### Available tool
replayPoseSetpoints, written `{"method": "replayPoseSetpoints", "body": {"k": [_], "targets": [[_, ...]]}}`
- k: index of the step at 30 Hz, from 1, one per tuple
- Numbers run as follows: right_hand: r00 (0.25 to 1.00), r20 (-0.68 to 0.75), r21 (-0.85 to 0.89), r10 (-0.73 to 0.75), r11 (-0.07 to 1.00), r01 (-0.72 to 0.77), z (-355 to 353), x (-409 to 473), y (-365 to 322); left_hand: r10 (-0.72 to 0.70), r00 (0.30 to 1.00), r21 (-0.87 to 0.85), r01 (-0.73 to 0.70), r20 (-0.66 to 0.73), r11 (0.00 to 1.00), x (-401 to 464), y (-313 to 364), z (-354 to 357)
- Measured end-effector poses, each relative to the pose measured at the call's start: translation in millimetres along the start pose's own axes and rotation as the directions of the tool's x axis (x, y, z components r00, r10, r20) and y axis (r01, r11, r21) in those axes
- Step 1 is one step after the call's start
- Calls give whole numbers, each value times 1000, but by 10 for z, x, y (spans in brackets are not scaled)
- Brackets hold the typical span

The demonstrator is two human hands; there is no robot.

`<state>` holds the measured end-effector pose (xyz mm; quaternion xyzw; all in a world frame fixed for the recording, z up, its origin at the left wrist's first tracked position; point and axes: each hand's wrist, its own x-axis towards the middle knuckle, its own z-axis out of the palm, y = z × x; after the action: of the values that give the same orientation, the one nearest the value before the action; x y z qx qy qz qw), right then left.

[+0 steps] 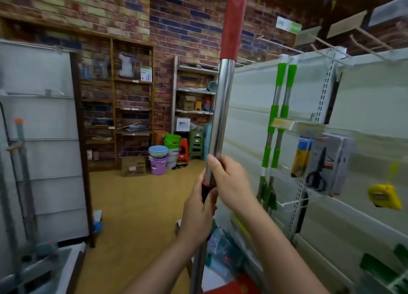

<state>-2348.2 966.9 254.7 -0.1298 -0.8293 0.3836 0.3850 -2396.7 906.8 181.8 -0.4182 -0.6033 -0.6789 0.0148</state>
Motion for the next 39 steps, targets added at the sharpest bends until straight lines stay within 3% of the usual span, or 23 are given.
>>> {"method": "replayPoseSetpoints", "body": {"k": [11, 16, 23, 30, 34, 39], "targets": [[997, -56, -61, 54, 996, -58, 765, 1900, 1120, -130, 988, -77, 136, 80, 988, 1875, -1483, 72], [986, -149, -98, 73, 991, -88, 992, 2908, 1454, -103, 986, -178, 125, 127, 976, 2925, -2017, 138], [970, -223, -145, 93, 981, -127, 1248, 4006, 1948, -67, 981, -195, 102, 180, 976, 4058, -2664, 266], [940, -332, -186, -81, 982, 19, 1302, 5147, 2345, -148, 966, -254, 201, 214, 946, 5005, -3327, 548], [921, -363, -294, -145, 955, 34, 1265, 5756, 2641, -116, 960, -238, 179, 256, 955, 5588, -3535, 724], [910, -385, -295, -152, 955, 35, 1241, 6349, 2920, -104, 956, -291, 185, 275, 939, 6167, -3770, 914]]}}
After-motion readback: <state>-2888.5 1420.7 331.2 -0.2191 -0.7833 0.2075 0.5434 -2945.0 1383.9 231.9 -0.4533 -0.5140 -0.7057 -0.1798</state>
